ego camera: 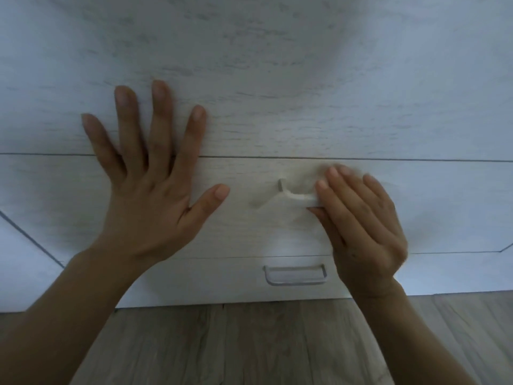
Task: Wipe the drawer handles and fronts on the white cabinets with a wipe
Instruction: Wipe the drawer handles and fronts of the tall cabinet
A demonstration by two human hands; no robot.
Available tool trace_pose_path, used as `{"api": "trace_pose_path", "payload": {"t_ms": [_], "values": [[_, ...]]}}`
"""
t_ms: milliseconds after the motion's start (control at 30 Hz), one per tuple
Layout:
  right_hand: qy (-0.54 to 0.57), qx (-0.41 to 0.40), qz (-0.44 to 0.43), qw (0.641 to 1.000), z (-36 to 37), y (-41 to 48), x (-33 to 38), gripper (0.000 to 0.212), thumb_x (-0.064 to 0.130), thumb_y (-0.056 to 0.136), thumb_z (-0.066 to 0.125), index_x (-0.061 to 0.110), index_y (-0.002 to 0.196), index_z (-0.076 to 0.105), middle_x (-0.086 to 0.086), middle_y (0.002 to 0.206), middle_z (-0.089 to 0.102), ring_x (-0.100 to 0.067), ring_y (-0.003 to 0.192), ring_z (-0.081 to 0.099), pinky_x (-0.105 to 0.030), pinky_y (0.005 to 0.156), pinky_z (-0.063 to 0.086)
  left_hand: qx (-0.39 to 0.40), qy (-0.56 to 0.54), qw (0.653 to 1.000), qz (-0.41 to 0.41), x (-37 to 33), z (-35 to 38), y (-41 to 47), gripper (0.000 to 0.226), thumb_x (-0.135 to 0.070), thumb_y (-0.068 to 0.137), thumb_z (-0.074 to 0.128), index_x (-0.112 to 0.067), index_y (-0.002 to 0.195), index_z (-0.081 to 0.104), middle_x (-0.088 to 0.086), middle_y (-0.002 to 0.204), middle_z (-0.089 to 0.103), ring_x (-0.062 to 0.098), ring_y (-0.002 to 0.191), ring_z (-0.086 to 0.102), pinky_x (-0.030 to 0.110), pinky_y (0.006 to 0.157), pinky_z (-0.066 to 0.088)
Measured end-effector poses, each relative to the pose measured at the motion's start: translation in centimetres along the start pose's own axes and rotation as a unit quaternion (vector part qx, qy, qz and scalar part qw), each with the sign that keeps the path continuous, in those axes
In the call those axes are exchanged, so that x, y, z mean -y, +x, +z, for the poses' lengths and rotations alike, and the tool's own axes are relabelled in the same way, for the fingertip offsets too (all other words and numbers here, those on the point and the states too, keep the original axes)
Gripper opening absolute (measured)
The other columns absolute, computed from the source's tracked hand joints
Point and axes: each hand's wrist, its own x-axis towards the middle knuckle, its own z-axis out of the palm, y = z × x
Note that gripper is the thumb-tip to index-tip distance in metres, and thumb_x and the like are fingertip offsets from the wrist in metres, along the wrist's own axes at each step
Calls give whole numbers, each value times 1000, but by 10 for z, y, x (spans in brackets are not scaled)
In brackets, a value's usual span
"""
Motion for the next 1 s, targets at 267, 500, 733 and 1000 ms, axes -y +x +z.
{"api": "trace_pose_path", "payload": {"t_ms": [267,500,733,1000], "values": [[17,9,-22,1000,6,5,5,23,11,87,72,4,109,67,-10,115,64,-20,112,62,-36,99,48,6,8,1000,13,0,-3,2,68,-62,98,12,-28,149,-18,21,146,-12,31,141,-26,41,106,-27],[10,6,-33,999,16,9,15,26,5,85,73,4,109,66,-10,116,64,-19,113,61,-35,102,45,-15,-12,1000,8,-1,3,2,67,-60,99,13,-27,149,-18,26,144,-5,55,128,-2,60,107,-16],[4,8,-10,1000,-1,0,-3,25,11,89,69,3,112,64,-10,118,62,-22,115,60,-38,103,45,3,-37,999,6,2,2,1,66,-59,100,15,-28,148,-18,28,142,-3,57,125,-1,86,90,9],[8,9,-48,999,13,11,14,26,8,87,72,5,111,66,-9,117,64,-19,113,61,-35,102,46,0,-32,999,-2,2,4,1,67,-59,100,16,-28,148,-18,28,142,-1,59,125,3,86,89,12]]}}
